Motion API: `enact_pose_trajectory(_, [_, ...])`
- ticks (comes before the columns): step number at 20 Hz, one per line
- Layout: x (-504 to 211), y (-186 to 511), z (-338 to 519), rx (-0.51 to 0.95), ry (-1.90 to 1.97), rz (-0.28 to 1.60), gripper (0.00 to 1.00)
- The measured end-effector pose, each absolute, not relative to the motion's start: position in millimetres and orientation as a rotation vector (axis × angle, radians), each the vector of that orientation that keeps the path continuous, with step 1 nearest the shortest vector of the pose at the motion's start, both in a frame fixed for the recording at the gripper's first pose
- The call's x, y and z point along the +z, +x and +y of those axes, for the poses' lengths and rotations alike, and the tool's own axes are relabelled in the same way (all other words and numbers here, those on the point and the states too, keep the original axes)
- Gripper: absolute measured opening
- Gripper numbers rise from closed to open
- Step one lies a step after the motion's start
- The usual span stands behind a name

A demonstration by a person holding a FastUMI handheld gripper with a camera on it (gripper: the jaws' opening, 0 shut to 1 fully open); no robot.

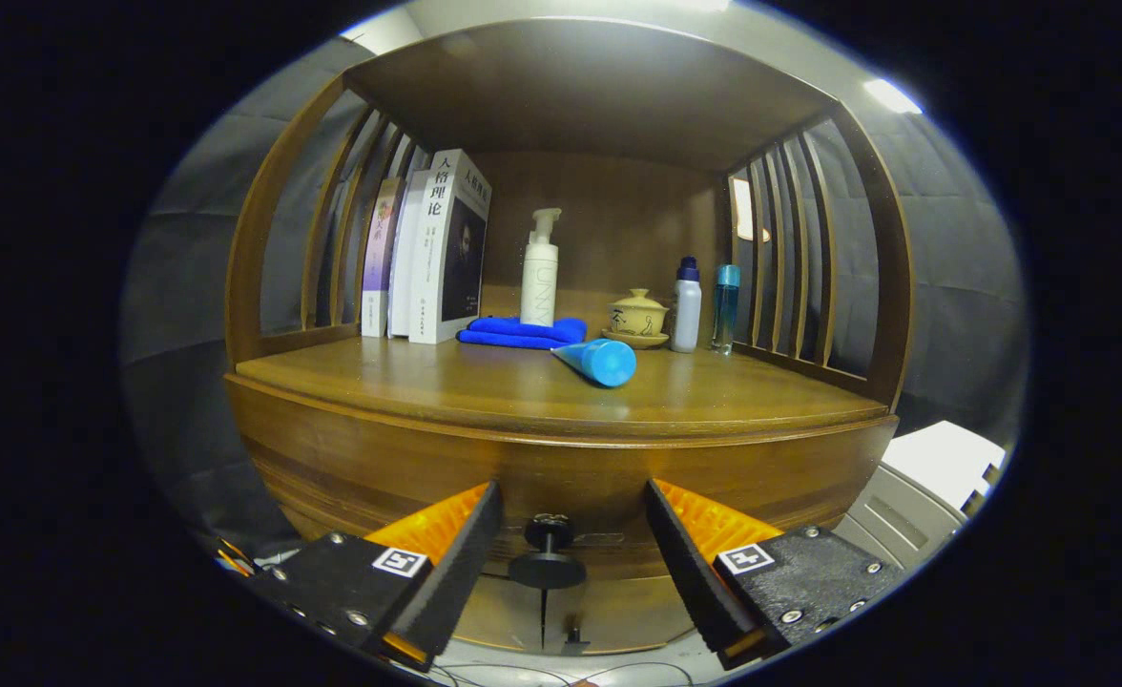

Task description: Pull open the drawer, take out the items inside it, and place them on the countertop above the cabinet.

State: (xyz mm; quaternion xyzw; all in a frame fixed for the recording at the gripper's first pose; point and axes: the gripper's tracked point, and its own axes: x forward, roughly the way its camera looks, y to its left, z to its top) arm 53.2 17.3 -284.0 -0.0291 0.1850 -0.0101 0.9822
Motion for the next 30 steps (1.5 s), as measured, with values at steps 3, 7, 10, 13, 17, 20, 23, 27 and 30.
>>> enact_pose_trajectory(3, [-282.0, 51.0, 17.9, 0.010, -0.104, 0.392, 0.94])
enact_pose_trajectory(7, [-267.4, 31.5, 23.6, 0.078, -0.131, 0.393, 0.95])
enact_pose_trajectory(10, [-252.5, 4.4, 24.5, 0.088, -0.115, 0.393, 0.95])
enact_pose_trajectory(13, [-217.1, -8.1, 14.9, 0.099, -0.126, 0.359, 0.95])
enact_pose_trajectory(17, [-146.7, -0.5, 10.0, 0.115, -0.059, 0.276, 0.95])
enact_pose_trajectory(20, [-84.0, 15.6, -5.2, 0.102, -0.087, 0.197, 0.95])
enact_pose_trajectory(23, [-40.1, 17.0, -17.6, 0.065, -0.172, 0.168, 0.95])
enact_pose_trajectory(27, [-30.8, 12.9, -11.9, 0.059, -0.146, 0.214, 0.95])
enact_pose_trajectory(30, [-38.3, 2.7, -17.2, 0.043, -0.141, 0.233, 0.95])
